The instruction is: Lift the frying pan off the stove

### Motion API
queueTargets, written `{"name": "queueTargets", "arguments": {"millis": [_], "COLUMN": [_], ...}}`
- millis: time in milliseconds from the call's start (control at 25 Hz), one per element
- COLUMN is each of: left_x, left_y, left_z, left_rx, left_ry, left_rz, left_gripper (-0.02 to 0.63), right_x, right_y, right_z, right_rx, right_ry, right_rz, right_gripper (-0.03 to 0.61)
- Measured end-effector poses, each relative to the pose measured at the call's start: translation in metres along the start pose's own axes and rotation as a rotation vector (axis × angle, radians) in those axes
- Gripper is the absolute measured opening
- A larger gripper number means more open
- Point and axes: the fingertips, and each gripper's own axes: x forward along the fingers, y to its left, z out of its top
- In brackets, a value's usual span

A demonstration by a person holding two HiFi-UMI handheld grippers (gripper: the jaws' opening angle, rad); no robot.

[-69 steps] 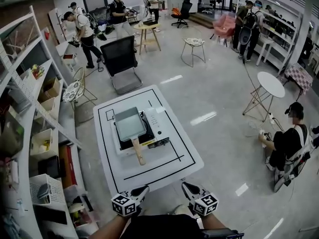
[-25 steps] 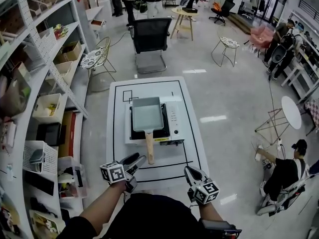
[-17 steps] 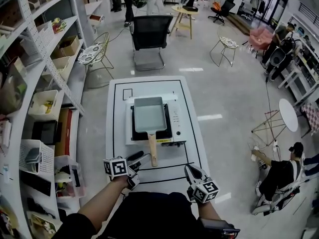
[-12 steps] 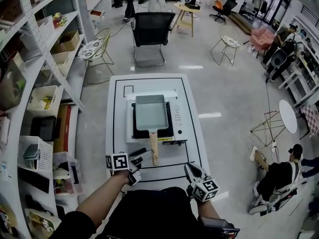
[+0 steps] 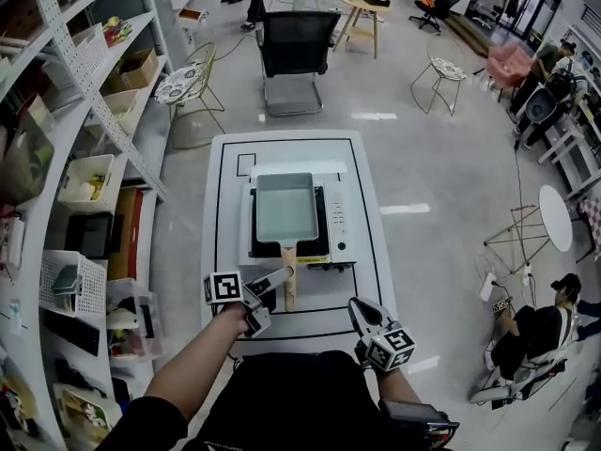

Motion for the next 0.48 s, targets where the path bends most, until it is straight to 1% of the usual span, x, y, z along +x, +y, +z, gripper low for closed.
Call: {"name": "queueTargets", "arguments": {"millis": [120, 240, 320, 400, 480], "left_x": [0.007, 0.018, 0.023, 0.028, 0.031], "left_y": [0.005, 0.006, 0.008, 0.009, 0.01], "left_z": [0.003, 0.005, 0.006, 0.005, 0.003], "left_rx": [-0.049, -0.11, -0.115, -0.108, -0.12], "left_ry": [-0.009, -0.025, -0.017, 0.01, 0.026], "left_rz": [0.025, 0.015, 0.009, 0.009, 0.013], "left_gripper": [0.331, 0.331, 0.331, 0.329, 0.328], "right_x": [0.006, 0.009, 0.011, 0.012, 0.013], "right_y": [-0.008, -0.016, -0.018, -0.02, -0.022], "right_z": [-0.001, -0.004, -0.005, -0.008, -0.009], "right_rx": [-0.019, -0.027, -0.021, -0.012, -0.006], "right_ry": [0.02, 0.029, 0.031, 0.037, 0.041], "right_rz": [0.037, 0.075, 0.089, 0.095, 0.097], "right_gripper": [0.025, 0.025, 0.025, 0.026, 0.026]}}
